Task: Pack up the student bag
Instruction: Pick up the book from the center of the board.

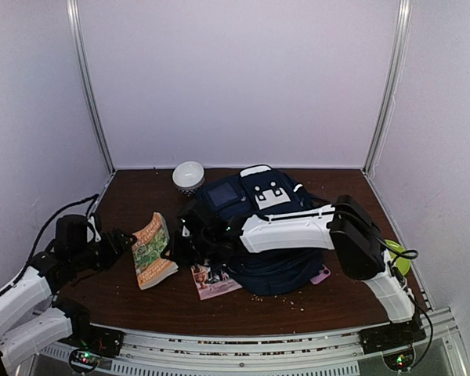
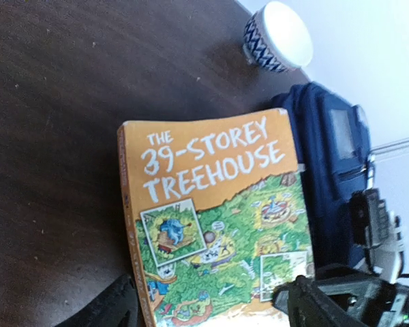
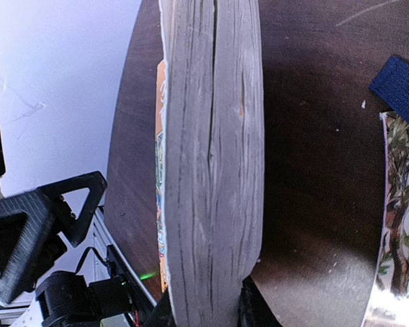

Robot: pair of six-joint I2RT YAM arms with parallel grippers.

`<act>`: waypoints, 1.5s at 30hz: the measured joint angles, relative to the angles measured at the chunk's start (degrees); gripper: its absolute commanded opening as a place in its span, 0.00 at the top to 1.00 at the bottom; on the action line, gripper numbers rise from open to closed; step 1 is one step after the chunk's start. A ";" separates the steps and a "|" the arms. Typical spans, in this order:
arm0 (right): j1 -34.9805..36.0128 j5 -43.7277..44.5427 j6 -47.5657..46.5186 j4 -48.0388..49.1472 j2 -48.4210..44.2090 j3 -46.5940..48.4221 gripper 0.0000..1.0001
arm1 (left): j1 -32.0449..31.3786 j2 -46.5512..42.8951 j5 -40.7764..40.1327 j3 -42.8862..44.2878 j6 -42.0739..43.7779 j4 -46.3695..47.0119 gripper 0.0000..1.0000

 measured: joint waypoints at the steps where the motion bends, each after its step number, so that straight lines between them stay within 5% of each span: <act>1: 0.15 -0.15 -0.24 0.20 -1.62 -0.92 1.00 | 0.00 -3.58 -0.83 1.86 0.11 -2.99 0.06; 11: -0.57 0.96 -5.16 9.29 -26.69 -19.30 1.00 | 0.00 -13.77 -1.79 13.14 1.73 -14.27 0.02; 20: -1.05 7.76 -12.72 15.98 -49.99 -41.72 1.00 | -1.20 -10.16 11.13 13.53 1.14 -0.98 0.02; 29: -1.14 14.01 -13.60 17.25 -57.37 -54.84 1.00 | -12.13 7.67 15.02 20.83 3.04 11.65 0.02; 45: -1.14 14.75 -15.89 20.28 -63.08 -56.19 1.00 | -20.70 24.22 21.99 24.68 2.47 27.82 0.02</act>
